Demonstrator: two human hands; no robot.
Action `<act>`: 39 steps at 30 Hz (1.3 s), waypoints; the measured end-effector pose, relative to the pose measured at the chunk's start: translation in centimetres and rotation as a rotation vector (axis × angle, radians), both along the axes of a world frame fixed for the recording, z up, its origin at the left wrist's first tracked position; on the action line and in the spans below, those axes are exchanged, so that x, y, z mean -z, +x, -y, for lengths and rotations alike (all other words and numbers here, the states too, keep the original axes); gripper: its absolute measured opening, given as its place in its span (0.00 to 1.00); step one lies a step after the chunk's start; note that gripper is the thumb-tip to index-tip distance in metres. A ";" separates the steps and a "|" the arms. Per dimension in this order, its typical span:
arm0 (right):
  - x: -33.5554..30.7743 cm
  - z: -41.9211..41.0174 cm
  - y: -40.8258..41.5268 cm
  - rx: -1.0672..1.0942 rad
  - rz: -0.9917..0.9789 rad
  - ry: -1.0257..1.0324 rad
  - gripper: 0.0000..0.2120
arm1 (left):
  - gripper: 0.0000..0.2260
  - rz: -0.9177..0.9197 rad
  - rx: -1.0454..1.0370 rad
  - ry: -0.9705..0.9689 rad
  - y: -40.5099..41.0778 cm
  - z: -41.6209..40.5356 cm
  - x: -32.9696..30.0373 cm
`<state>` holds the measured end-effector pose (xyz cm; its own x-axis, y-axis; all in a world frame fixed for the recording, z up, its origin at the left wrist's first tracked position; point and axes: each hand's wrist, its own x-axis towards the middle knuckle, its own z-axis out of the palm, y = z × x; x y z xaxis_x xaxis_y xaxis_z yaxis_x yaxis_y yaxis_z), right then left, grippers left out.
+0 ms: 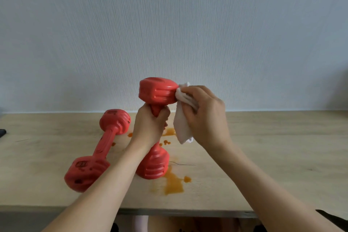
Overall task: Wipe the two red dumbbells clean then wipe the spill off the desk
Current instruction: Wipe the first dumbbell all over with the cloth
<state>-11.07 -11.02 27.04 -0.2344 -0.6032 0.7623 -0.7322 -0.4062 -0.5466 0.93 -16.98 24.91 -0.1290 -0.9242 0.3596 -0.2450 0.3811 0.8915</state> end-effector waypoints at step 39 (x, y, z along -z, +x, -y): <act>0.2 -0.2 0.8 0.173 -0.121 -0.024 0.05 | 0.10 -0.055 0.059 0.004 -0.6 -0.4 -0.1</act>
<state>-10.29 -10.81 26.87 -0.2382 -0.5433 0.8051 -0.8520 -0.2810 -0.4417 0.37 -16.57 24.99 -0.1630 -0.9170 0.3641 -0.1729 0.3898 0.9045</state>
